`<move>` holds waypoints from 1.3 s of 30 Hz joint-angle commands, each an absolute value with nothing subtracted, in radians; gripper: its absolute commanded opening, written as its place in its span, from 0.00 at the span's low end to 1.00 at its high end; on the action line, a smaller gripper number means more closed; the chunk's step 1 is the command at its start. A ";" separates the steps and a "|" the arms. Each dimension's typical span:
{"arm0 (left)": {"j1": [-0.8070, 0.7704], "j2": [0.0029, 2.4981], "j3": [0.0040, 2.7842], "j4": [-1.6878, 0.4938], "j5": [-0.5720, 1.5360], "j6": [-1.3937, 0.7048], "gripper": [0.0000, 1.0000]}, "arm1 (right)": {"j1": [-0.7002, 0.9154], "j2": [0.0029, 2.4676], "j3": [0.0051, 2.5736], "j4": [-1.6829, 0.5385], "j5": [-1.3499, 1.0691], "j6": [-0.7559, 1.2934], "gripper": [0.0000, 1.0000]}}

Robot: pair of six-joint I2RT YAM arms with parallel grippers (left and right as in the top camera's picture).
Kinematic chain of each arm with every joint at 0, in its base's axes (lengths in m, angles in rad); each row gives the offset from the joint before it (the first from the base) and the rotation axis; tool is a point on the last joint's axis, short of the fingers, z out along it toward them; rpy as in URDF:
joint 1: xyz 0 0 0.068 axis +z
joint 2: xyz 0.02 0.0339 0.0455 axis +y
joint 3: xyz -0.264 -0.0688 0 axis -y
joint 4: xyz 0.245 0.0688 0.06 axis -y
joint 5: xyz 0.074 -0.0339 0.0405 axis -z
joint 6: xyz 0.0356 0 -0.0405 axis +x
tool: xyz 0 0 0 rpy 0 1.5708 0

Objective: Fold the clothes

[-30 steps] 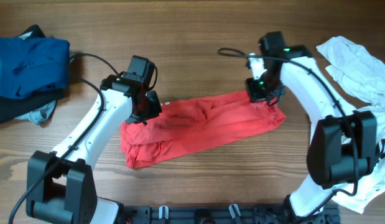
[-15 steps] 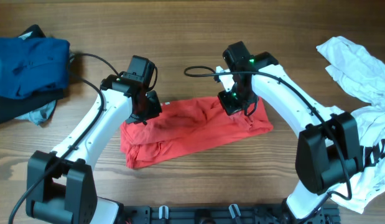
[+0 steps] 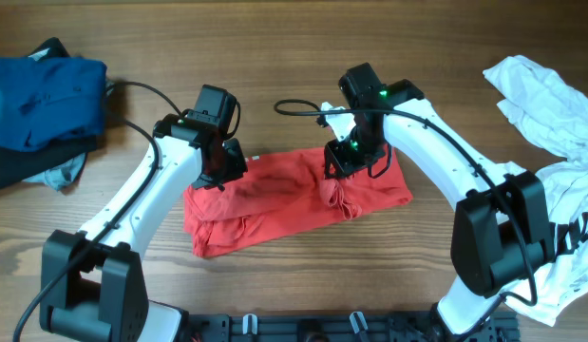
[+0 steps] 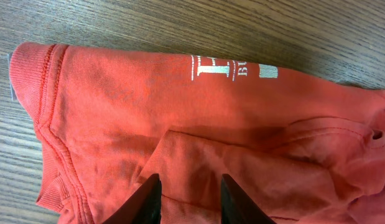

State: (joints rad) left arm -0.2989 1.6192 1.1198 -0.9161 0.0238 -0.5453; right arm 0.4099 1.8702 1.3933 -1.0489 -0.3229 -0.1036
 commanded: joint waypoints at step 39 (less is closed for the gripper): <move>-0.294 1.607 1.130 -0.886 0.017 -0.559 0.32 | 0.424 1.960 1.399 -0.883 -0.554 -0.315 0.17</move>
